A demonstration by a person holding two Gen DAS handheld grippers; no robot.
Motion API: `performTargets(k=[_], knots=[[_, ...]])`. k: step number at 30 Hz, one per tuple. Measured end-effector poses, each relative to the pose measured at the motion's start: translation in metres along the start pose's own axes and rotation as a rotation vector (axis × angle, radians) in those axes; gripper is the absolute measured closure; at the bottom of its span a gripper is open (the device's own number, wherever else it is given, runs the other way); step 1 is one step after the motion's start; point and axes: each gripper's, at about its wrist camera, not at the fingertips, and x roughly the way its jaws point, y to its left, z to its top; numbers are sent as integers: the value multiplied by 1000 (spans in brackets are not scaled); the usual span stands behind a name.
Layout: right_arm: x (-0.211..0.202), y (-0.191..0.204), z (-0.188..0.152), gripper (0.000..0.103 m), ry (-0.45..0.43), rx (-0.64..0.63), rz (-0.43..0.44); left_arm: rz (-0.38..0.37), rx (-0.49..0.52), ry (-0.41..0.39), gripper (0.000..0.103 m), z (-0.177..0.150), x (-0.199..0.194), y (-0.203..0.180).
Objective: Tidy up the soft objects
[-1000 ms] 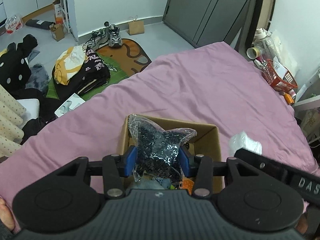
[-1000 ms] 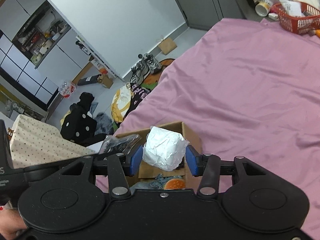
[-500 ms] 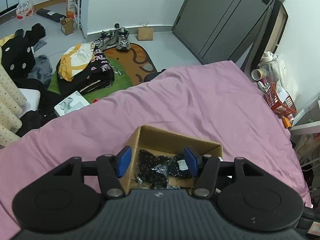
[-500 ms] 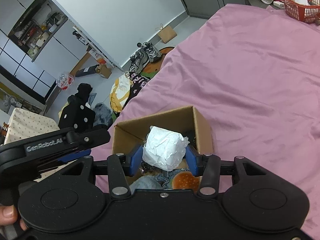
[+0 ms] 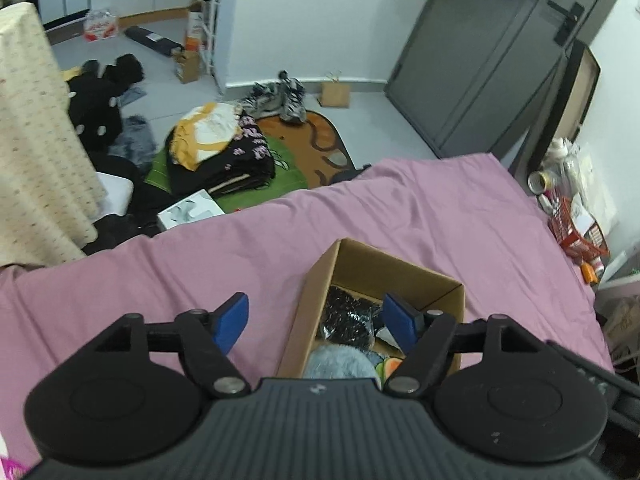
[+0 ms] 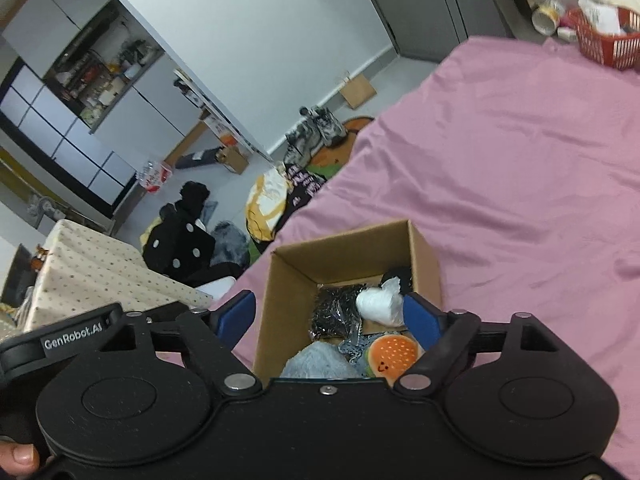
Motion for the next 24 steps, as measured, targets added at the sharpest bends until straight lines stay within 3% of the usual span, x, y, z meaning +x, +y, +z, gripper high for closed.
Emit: performTargets(k=[7, 14, 24], knots=[[-52, -8, 4, 11, -103, -49, -10, 23, 42, -75, 17, -16, -43, -9], [-101, -17, -5, 0, -202, -60, -28, -1, 89, -105, 14, -38, -76, -28], [-150, -20, -31, 0, -296, -77, -42, -31, 160, -156, 9, -76, -122, -42]])
